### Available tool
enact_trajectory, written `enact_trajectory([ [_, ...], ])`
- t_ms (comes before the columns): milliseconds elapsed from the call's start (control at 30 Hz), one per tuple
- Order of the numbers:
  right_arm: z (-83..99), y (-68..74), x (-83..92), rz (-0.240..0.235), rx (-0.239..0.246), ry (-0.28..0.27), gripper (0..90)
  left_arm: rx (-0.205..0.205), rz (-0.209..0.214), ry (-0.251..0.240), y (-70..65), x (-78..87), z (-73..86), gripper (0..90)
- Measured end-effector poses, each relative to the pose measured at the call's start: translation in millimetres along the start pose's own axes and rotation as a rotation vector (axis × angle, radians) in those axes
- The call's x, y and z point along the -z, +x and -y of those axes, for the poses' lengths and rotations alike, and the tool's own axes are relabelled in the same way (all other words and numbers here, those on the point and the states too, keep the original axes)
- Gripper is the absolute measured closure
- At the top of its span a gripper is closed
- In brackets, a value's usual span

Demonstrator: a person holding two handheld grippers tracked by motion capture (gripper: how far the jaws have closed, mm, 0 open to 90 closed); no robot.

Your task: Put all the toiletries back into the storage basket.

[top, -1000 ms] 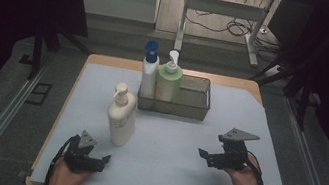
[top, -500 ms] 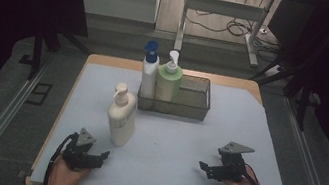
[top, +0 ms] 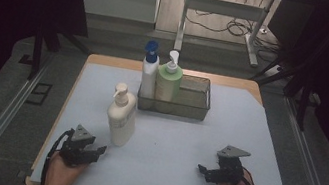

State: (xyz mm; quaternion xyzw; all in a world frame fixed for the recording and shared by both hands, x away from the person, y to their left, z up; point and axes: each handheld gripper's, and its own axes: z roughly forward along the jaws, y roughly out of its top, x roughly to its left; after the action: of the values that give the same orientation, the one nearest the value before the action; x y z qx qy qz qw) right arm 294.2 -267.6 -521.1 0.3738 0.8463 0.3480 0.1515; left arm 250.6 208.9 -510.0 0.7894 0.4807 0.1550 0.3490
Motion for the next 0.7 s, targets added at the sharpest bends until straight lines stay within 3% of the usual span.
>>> enact_trajectory([
  [200,0.1,0.1,0.1,0.0,-0.001,-0.001,6.8,-0.001,0.01,0.01,9.1,-2.7,-7.1,69.5],
  [233,0.1,0.0,0.1,0.0,-0.001,-0.001,6.8,-0.004,0.005,0.011,10.2,-3.0,-8.6,69.5],
  [267,-0.2,0.1,0.0,0.001,0.001,0.002,6.8,-0.009,0.006,0.013,12.0,-3.4,-10.3,77.3],
  [400,-0.5,0.1,-0.1,0.0,-0.002,0.004,6.8,-0.022,0.001,0.017,18.9,-8.4,-18.5,88.9],
  [567,-1.4,1.2,-0.7,0.004,-0.009,0.011,5.5,-0.021,0.011,0.015,22.3,-17.1,-25.2,89.5],
  [700,-1.5,1.5,-1.4,0.004,-0.011,0.009,4.6,-0.045,0.016,0.021,19.5,-28.9,-33.7,89.6],
])
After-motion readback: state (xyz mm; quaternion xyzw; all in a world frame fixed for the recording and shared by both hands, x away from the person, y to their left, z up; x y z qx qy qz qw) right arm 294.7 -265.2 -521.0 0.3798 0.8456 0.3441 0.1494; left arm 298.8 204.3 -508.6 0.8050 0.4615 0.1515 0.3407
